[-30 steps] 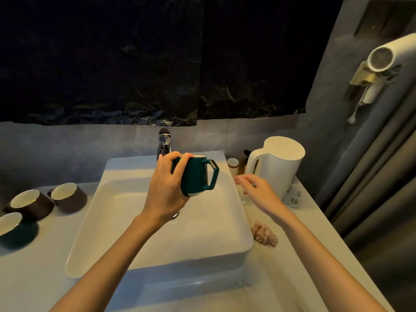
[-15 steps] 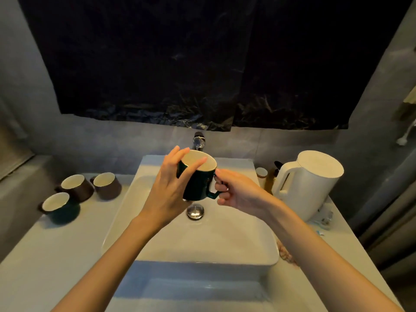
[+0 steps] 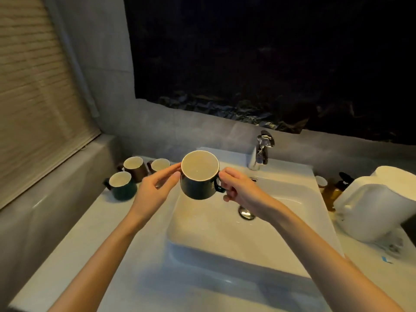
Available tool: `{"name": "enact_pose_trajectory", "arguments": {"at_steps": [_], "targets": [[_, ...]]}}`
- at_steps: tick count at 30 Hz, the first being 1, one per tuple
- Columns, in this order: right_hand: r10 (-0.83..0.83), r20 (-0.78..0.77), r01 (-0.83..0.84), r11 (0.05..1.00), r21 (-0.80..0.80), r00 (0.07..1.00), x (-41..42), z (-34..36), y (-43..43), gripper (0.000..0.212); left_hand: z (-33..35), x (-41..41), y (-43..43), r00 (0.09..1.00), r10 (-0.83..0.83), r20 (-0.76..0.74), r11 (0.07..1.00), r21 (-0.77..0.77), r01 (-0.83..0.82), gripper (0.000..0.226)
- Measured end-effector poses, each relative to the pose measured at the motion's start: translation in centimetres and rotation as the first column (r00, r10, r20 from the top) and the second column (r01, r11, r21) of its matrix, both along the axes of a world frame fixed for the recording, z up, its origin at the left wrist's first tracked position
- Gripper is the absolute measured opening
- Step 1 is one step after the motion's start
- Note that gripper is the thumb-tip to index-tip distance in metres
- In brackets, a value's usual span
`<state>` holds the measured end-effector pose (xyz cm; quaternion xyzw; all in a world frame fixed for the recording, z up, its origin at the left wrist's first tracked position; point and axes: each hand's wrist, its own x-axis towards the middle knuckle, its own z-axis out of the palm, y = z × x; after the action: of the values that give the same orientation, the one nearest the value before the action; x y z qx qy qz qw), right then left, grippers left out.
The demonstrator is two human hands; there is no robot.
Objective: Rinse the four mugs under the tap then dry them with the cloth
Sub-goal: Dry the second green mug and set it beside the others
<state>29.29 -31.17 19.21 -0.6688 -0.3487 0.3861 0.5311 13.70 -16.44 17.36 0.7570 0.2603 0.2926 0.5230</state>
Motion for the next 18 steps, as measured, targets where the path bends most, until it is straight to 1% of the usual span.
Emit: {"name": "enact_pose_trajectory", "arguments": {"at_steps": [3, 7, 11, 15, 18], "targets": [[0.02, -0.022, -0.021, 0.999, -0.031, 1.0, -2.4, -1.7, 4.3, 0.025, -1.2, -2.9, 3.9, 1.0, -0.002, -0.029, 1.0, -0.026, 0.001, 0.03], [-0.009, -0.064, 0.004, 0.996, -0.084, 0.998, -5.6, -4.6, 10.2, 0.028, -3.5, -6.2, 9.4, 0.989, -0.031, -0.144, 0.997, -0.071, 0.021, 0.035], [-0.055, -0.178, 0.027, 0.988, -0.153, 0.982, -8.2, -9.0, 15.3, 0.029, -7.2, -8.5, 14.7, 0.964, -0.099, -0.247, 0.983, -0.173, 0.056, 0.041], [-0.112, -0.236, 0.054, 0.97, -0.238, 0.965, -10.4, -13.5, 18.6, 0.029, -11.1, -9.6, 18.6, 0.916, -0.172, -0.362, 0.956, -0.285, 0.067, 0.044], [-0.146, -0.266, 0.066, 0.955, -0.288, 0.953, -11.6, -16.3, 20.2, 0.028, -13.5, -10.2, 20.2, 0.899, -0.209, -0.386, 0.929, -0.365, 0.059, 0.046]]}}
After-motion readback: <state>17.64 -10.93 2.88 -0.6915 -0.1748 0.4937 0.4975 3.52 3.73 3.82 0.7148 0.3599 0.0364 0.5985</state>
